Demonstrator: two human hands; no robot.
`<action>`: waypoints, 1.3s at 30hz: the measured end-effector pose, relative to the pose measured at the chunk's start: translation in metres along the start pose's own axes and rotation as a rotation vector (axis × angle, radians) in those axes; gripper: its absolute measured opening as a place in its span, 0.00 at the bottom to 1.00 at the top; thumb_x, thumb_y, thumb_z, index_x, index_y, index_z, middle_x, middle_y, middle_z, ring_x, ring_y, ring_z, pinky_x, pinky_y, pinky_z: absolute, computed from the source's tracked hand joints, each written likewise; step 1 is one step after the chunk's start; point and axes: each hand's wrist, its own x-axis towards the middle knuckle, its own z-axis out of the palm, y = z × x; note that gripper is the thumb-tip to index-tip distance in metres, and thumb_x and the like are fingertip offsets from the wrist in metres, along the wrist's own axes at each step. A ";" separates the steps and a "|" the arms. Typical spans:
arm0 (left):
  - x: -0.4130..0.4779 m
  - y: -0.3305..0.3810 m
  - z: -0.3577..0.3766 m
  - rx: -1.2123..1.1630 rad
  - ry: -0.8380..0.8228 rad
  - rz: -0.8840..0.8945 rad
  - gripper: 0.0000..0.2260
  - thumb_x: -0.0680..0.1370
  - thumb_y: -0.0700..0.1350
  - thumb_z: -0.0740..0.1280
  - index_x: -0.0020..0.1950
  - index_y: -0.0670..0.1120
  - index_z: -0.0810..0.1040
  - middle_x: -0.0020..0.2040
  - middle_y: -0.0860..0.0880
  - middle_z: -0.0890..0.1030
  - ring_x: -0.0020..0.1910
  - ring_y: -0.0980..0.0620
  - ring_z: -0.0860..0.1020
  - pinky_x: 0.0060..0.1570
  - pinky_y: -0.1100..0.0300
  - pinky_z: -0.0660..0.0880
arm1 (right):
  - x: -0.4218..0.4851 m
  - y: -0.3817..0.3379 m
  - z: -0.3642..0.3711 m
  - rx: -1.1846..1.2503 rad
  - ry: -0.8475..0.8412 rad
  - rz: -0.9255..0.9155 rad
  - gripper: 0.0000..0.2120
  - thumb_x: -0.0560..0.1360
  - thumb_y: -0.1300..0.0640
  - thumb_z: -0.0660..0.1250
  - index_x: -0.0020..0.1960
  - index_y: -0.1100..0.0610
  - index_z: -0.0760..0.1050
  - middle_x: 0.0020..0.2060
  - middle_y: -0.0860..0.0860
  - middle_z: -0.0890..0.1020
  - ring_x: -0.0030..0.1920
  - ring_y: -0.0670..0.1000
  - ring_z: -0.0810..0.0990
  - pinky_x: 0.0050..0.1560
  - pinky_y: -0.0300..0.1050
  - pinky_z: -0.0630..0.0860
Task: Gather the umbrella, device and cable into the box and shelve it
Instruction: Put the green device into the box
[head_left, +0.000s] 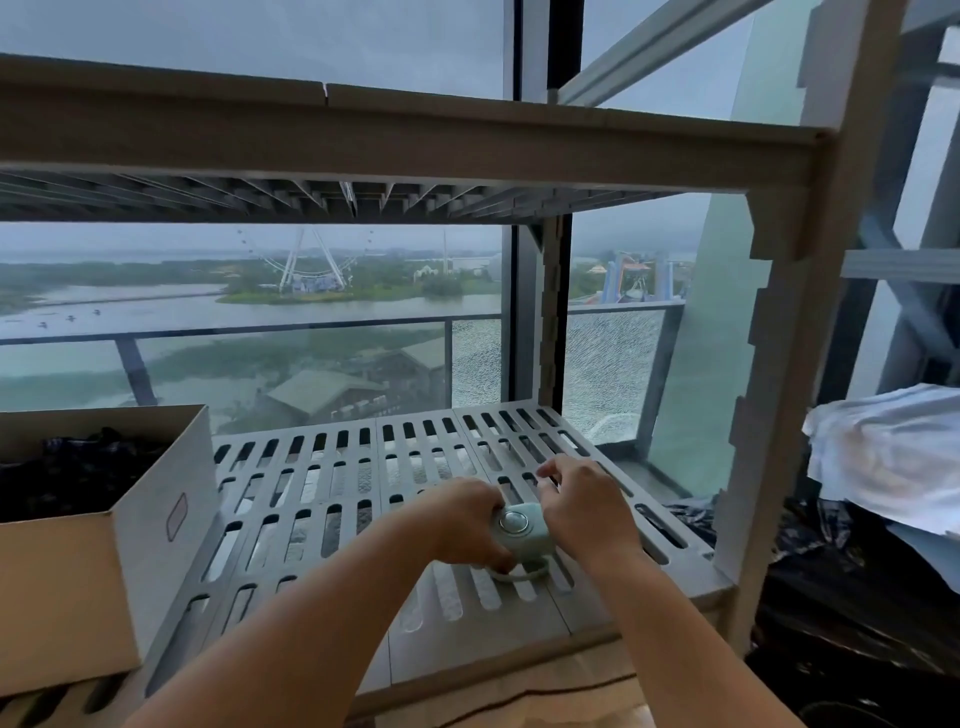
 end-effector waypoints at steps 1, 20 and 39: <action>0.000 0.001 -0.001 0.002 0.004 -0.003 0.24 0.68 0.58 0.75 0.60 0.50 0.77 0.51 0.52 0.79 0.48 0.53 0.76 0.53 0.55 0.78 | 0.001 0.000 -0.001 0.009 0.000 0.001 0.12 0.80 0.55 0.63 0.61 0.53 0.78 0.55 0.54 0.81 0.56 0.53 0.79 0.56 0.46 0.77; -0.064 -0.054 -0.066 0.089 0.257 -0.171 0.18 0.64 0.60 0.72 0.51 0.55 0.80 0.43 0.58 0.79 0.41 0.58 0.77 0.44 0.55 0.80 | -0.001 -0.076 0.020 0.899 -0.146 0.344 0.07 0.82 0.59 0.61 0.52 0.55 0.79 0.49 0.57 0.83 0.48 0.58 0.84 0.43 0.53 0.84; -0.173 -0.134 -0.157 0.271 0.407 -0.244 0.22 0.67 0.64 0.72 0.57 0.56 0.80 0.45 0.57 0.80 0.44 0.56 0.77 0.46 0.55 0.78 | -0.006 -0.239 0.035 1.119 -0.212 0.205 0.09 0.80 0.62 0.63 0.56 0.59 0.81 0.50 0.60 0.85 0.51 0.60 0.85 0.48 0.55 0.84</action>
